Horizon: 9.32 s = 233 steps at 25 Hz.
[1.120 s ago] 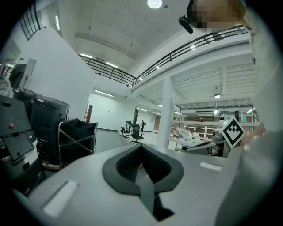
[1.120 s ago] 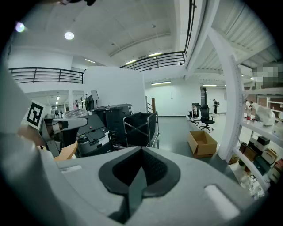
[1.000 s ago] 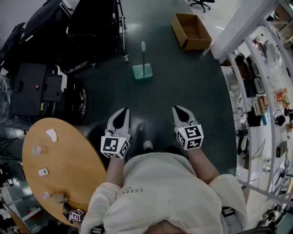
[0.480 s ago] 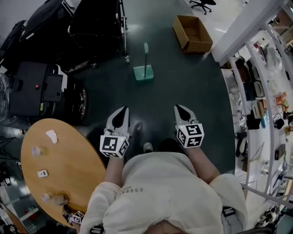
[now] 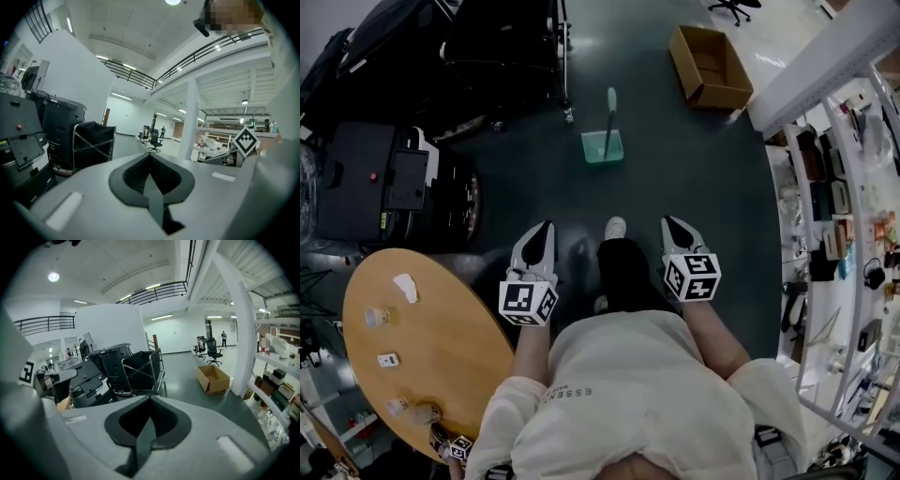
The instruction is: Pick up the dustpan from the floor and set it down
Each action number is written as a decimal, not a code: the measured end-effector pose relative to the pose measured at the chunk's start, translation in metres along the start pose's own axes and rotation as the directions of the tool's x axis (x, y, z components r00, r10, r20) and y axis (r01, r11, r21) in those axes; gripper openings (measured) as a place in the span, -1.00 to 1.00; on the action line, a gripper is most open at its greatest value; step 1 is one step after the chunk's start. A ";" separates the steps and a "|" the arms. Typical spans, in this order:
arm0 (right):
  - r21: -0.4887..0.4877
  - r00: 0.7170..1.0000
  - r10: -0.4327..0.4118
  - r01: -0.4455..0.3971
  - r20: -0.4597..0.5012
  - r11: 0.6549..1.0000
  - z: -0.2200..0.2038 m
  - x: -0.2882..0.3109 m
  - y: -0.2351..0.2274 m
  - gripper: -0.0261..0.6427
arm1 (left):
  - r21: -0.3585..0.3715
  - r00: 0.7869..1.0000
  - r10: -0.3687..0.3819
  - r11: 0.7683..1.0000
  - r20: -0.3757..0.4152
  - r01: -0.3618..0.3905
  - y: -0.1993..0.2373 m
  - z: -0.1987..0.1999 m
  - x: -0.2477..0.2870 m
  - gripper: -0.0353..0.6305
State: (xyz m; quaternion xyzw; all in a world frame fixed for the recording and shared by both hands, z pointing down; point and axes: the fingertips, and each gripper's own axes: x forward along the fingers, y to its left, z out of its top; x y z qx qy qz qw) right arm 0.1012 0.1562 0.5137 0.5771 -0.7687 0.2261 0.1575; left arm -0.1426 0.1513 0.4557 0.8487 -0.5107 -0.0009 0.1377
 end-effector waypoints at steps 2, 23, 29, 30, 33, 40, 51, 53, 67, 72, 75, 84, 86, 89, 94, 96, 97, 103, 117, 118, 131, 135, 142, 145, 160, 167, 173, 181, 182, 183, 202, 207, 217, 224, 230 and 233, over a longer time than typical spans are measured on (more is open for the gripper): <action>0.017 1.000 0.028 -0.028 -0.014 0.999 0.009 0.029 0.000 -0.95 | 0.002 1.000 0.026 1.000 -0.014 -0.026 0.017 -0.001 0.018 -0.85; -0.072 0.982 0.105 -0.118 -0.158 0.990 0.139 0.341 -0.063 -0.95 | 0.005 0.995 0.077 0.997 -0.069 -0.077 0.151 0.039 0.290 -0.85; 0.013 0.960 0.077 -0.077 -0.269 0.997 0.112 0.411 -0.073 -0.75 | -0.083 0.988 0.041 0.995 -0.151 -0.054 0.176 0.000 0.348 -0.85; 0.034 0.952 0.084 -0.078 -0.295 0.996 0.106 0.424 -0.074 -0.55 | -0.097 0.986 0.030 0.994 -0.163 -0.046 0.178 -0.007 0.359 -0.85; 0.059 0.926 0.086 -0.069 -0.367 0.996 0.090 0.463 -0.080 -0.31 | -0.133 0.982 -0.008 0.991 -0.190 -0.018 0.180 -0.023 0.392 -0.85; 0.057 0.858 0.029 0.001 -0.513 0.998 0.046 0.532 -0.097 -0.28 | -0.167 0.974 -0.058 0.986 -0.220 0.021 0.195 -0.033 0.443 -0.85; 0.087 0.761 0.034 0.029 -0.647 0.996 0.006 0.552 -0.104 -0.83 | -0.155 0.965 -0.032 0.988 -0.262 -0.009 0.222 -0.045 0.453 -0.85; 0.061 0.761 0.026 0.018 -0.648 0.998 0.011 0.548 -0.106 -0.84 | -0.151 0.966 -0.037 0.989 -0.257 -0.003 0.220 -0.042 0.453 -0.85; 0.045 0.874 0.070 -0.055 -0.481 0.997 0.101 0.391 -0.088 -0.84 | -0.101 0.988 -0.001 0.995 -0.152 -0.015 0.170 0.020 0.394 -0.85; 0.016 0.893 0.100 -0.103 -0.440 0.995 0.113 0.327 -0.077 -0.84 | -0.080 0.995 0.031 0.996 -0.099 -0.039 0.144 0.039 0.349 -0.85; 0.011 0.896 0.109 -0.115 -0.431 0.993 0.112 0.300 -0.074 -0.84 | -0.059 0.993 0.024 0.998 -0.116 -0.031 0.134 0.036 0.325 -0.85; 0.001 0.904 0.079 -0.087 -0.421 0.996 0.080 0.235 -0.050 -0.83 | 0.017 0.991 -0.025 0.999 -0.128 0.027 0.120 0.044 0.257 -0.85; 0.003 0.909 0.067 -0.072 -0.412 0.997 0.074 0.224 -0.043 -0.83 | 0.060 0.991 -0.043 0.997 -0.128 0.051 0.121 0.049 0.243 -0.85; 0.026 0.913 0.046 -0.039 -0.406 0.999 0.060 0.210 -0.037 -0.83 | 0.073 0.991 -0.029 0.997 -0.131 0.039 0.129 0.050 0.220 -0.85; 0.058 0.909 0.038 -0.015 -0.415 0.998 0.047 0.202 -0.036 -0.83 | 0.062 0.991 -0.006 0.998 -0.134 0.015 0.133 0.039 0.196 -0.85; 0.059 0.902 0.042 -0.019 -0.429 0.998 0.043 0.203 -0.033 -0.83 | 0.056 0.988 -0.005 0.998 -0.153 0.014 0.131 0.029 0.190 -0.85; 0.059 0.899 0.045 -0.022 -0.435 0.998 0.043 0.204 -0.032 -0.83 | 0.049 0.987 -0.005 0.999 -0.158 0.013 0.130 0.026 0.189 -0.85; 0.043 0.884 0.067 -0.053 -0.463 0.998 0.049 0.229 -0.026 -0.83 | 0.032 0.987 -0.001 0.999 -0.162 0.006 0.133 0.026 0.205 -0.85; 0.065 0.832 0.168 -0.157 -0.528 0.985 0.056 0.325 -0.046 -0.83 | 0.010 0.974 0.029 1.000 -0.224 -0.027 0.141 0.010 0.288 -0.85; 0.063 0.830 0.169 -0.160 -0.531 0.985 0.056 0.334 -0.048 -0.83 | 0.014 0.974 0.030 1.000 -0.225 -0.028 0.141 0.009 0.294 -0.85; 0.011 0.815 0.089 -0.101 -0.573 0.995 0.020 0.480 -0.072 -0.83 | -0.026 0.956 -0.127 0.992 -0.263 0.125 0.161 -0.030 0.382 -0.85; -0.019 0.798 0.086 -0.121 -0.597 0.992 0.006 0.518 -0.082 -0.83 | -0.045 0.946 -0.191 0.982 -0.261 0.185 0.165 -0.039 0.407 -0.85; -0.008 0.798 0.023 -0.035 -0.602 0.999 0.002 0.543 -0.095 -0.83 | -0.088 0.935 -0.192 0.981 -0.299 0.174 0.189 -0.066 0.425 -0.85; -0.024 0.776 -0.012 -0.004 -0.631 1.000 -0.004 0.545 -0.103 -0.73 | -0.097 0.934 -0.177 0.983 -0.311 0.154 0.195 -0.073 0.431 -0.85; -0.220 0.945 -0.043 -0.030 -0.323 0.975 0.102 0.456 -0.116 -0.95 | -0.095 0.980 -0.086 0.993 -0.181 0.070 0.176 -0.012 0.426 -0.85; -0.164 0.980 0.007 -0.040 -0.198 0.986 0.124 0.371 -0.117 -0.95 | -0.102 0.992 -0.042 0.994 -0.121 0.030 0.119 0.025 0.379 -0.85; -0.099 0.994 0.031 -0.042 -0.105 0.994 0.136 0.306 -0.112 -0.95 | -0.037 0.990 -0.093 0.995 -0.109 0.090 0.063 0.034 0.331 -0.85; -0.082 0.992 0.121 -0.124 -0.038 0.989 0.119 0.222 -0.081 -0.95 | 0.032 0.992 -0.083 0.996 -0.093 0.086 0.026 0.029 0.259 -0.85; -0.099 0.992 0.125 -0.127 -0.031 0.987 0.115 0.208 -0.076 -0.95 | 0.038 0.993 -0.084 0.995 -0.088 0.087 0.020 0.030 0.246 -0.85; -0.116 0.992 0.126 -0.128 -0.022 0.985 0.111 0.194 -0.072 -0.95 | 0.041 0.993 -0.088 0.995 -0.082 0.091 0.014 0.030 0.231 -0.85; -0.164 0.986 0.111 -0.089 0.126 0.982 0.059 -0.034 -0.004 -0.95 | 0.087 0.995 -0.094 0.992 0.032 0.091 -0.096 0.043 0.021 -0.85; -0.184 0.980 0.143 -0.116 0.140 0.976 0.050 -0.073 0.001 -0.95 | 0.118 0.994 -0.086 0.990 0.072 0.078 -0.124 0.048 -0.009 -0.85; -0.232 0.976 0.170 -0.135 0.135 0.963 0.024 -0.132 -0.013 -0.95 | 0.123 0.992 -0.103 0.988 0.079 0.093 -0.188 0.029 -0.044 -0.85; -0.241 0.975 0.185 -0.151 0.127 0.959 0.007 -0.154 -0.014 -0.95 | 0.122 0.995 -0.076 0.990 0.067 0.068 -0.205 0.015 -0.062 -0.85; -0.242 0.973 0.196 -0.163 0.118 0.956 -0.001 -0.163 -0.012 -0.95 | 0.113 0.996 -0.063 0.992 0.064 0.056 -0.210 0.009 -0.071 -0.85; -0.246 0.974 0.198 -0.165 0.115 0.955 -0.004 -0.168 -0.010 -0.95 | 0.118 0.996 -0.061 0.992 0.070 0.052 -0.213 0.010 -0.075 -0.85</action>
